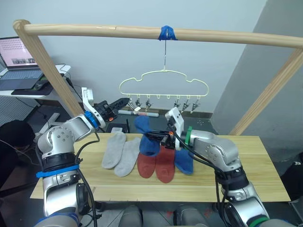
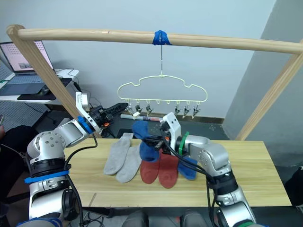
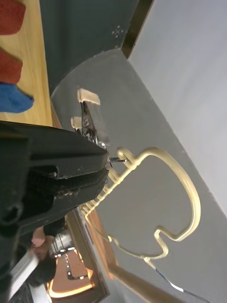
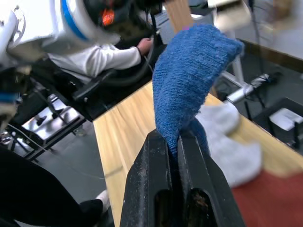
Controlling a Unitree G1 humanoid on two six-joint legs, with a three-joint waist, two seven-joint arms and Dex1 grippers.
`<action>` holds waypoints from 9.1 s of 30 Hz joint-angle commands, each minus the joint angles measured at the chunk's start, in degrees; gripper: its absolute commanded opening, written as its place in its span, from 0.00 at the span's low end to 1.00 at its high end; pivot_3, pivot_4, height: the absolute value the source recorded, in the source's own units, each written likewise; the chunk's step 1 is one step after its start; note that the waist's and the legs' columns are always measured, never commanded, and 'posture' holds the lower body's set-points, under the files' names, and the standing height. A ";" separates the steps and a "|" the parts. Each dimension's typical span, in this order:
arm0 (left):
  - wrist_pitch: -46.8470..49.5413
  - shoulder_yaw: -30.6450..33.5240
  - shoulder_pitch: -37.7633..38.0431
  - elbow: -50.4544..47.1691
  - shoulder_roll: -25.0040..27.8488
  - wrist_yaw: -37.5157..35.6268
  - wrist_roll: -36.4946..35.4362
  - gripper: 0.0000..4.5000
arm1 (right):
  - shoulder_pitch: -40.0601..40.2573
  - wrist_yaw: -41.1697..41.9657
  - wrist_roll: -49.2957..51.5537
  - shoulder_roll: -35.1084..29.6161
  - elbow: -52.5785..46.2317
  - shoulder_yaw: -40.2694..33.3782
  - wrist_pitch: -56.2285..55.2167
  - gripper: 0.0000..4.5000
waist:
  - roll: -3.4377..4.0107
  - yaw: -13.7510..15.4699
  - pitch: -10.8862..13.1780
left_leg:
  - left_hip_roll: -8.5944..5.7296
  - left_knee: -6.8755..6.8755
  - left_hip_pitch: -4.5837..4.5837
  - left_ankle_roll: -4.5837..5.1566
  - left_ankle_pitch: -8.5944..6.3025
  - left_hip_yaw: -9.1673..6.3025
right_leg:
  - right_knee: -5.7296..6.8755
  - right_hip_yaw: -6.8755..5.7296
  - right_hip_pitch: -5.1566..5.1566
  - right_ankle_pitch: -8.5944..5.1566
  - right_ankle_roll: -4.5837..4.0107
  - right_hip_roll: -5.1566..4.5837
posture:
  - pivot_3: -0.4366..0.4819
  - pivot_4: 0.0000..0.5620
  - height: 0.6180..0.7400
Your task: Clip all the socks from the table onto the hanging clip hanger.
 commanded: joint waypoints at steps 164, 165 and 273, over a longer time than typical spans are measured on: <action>-71.33 -19.25 -6.14 29.25 -17.20 4.07 39.46 0.47 | 9.83 -6.63 -5.11 -11.77 -19.00 -7.40 -29.08 1.00 | 0.02 -1.24 0.10 | -0.04 0.01 -0.22 0.01 0.00 0.10 | -0.07 0.08 -0.17 0.00 0.02 0.01 | 0.40 0.19 1.00; -71.55 -19.24 -6.40 29.78 -17.20 4.05 39.51 0.47 | 9.77 -6.62 -5.14 -11.77 -18.92 -7.42 -29.14 1.00 | 0.02 -1.24 0.10 | -0.04 0.01 -0.22 0.01 0.00 0.10 | -0.07 0.08 -0.17 0.00 0.02 0.01 | 0.40 0.18 1.00; -51.04 -17.54 -4.45 14.72 -6.84 -4.49 35.07 0.00 | 3.61 -7.37 -27.47 -12.74 32.49 8.28 -38.72 1.00 | 0.05 -2.05 0.12 | -0.03 0.03 -0.06 0.00 0.01 0.10 | 0.05 0.08 -0.08 0.08 -0.12 0.01 | 0.46 0.17 1.00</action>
